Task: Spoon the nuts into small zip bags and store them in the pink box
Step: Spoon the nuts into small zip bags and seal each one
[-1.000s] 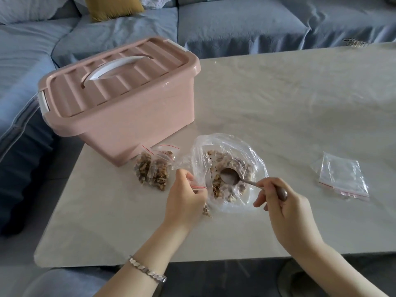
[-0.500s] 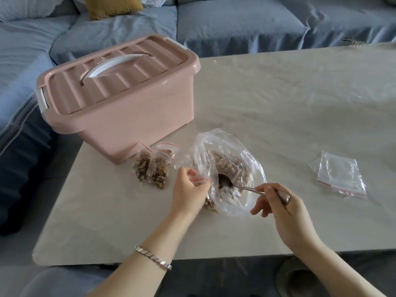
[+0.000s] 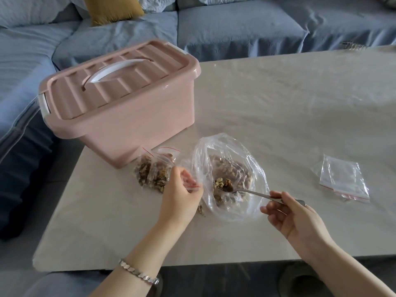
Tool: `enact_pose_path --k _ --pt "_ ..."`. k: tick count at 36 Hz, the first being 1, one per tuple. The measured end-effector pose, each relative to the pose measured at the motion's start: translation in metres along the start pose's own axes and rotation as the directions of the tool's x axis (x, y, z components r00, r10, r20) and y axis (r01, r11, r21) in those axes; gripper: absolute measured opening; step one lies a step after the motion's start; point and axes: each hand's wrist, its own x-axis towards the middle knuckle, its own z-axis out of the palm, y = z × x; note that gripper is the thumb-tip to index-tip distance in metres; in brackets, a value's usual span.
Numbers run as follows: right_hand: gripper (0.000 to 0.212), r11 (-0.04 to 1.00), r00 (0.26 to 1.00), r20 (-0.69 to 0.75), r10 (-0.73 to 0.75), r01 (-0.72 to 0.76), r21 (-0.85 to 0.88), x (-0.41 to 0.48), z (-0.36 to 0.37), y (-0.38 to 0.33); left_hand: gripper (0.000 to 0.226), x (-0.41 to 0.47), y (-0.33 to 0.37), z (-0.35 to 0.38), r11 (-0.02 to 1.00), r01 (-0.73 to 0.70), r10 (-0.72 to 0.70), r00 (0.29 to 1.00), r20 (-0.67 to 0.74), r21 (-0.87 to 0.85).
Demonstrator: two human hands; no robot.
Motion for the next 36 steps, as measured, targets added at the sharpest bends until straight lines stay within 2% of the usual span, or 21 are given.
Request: enact_pose_path --k 8,11,13,15,19,22,25,29,33,36 --pt "0.027 0.96 0.972 0.041 -0.23 0.233 -0.157 -0.009 0.002 -0.027 0.027 -0.004 -0.003 -0.01 0.99 -0.107 0.109 0.994 -0.02 0.093" --pt "0.029 0.919 0.945 0.078 -0.318 0.328 -0.221 -0.017 0.011 -0.043 0.028 -0.004 -0.011 -0.009 0.993 -0.096 0.094 0.995 0.035 0.071" --pt "0.03 0.895 0.93 0.115 -0.348 0.366 -0.256 -0.023 0.019 -0.054 0.03 -0.005 -0.02 -0.005 0.985 -0.142 0.135 0.988 0.073 0.097" --pt "0.031 0.869 0.918 0.159 -0.362 0.394 -0.298 -0.028 0.029 -0.062 0.033 -0.007 -0.025 -0.002 0.984 -0.161 0.154 0.984 0.09 0.073" --pt "0.031 0.795 0.901 0.247 -0.356 0.431 -0.426 -0.035 0.049 -0.071 0.043 -0.01 -0.027 0.0 0.993 -0.097 0.103 0.99 0.095 -0.066" --pt "0.031 0.689 0.881 0.326 -0.344 0.473 -0.55 -0.036 0.067 -0.069 0.045 -0.012 -0.026 0.001 0.988 -0.108 0.116 0.99 0.075 -0.106" --pt "0.031 0.457 0.816 0.457 -0.354 0.577 -0.676 -0.041 0.083 -0.062 0.043 -0.015 -0.022 0.002 0.982 -0.143 0.15 0.987 0.052 -0.125" --pt "0.026 0.189 0.724 0.612 -0.318 0.681 -0.707 -0.056 0.094 -0.054 0.043 -0.015 -0.02 0.005 0.972 -0.19 0.194 0.981 0.016 -0.141" --pt "0.024 0.08 0.65 0.674 -0.352 0.738 -0.67 -0.065 0.09 -0.057 0.038 -0.012 -0.025 0.009 0.978 -0.164 0.167 0.986 0.009 -0.132" --pt "0.027 0.068 0.588 0.663 -0.464 0.769 -0.635 -0.064 0.075 -0.063 0.034 -0.011 -0.025 0.011 0.981 -0.154 0.154 0.988 -0.008 -0.117"
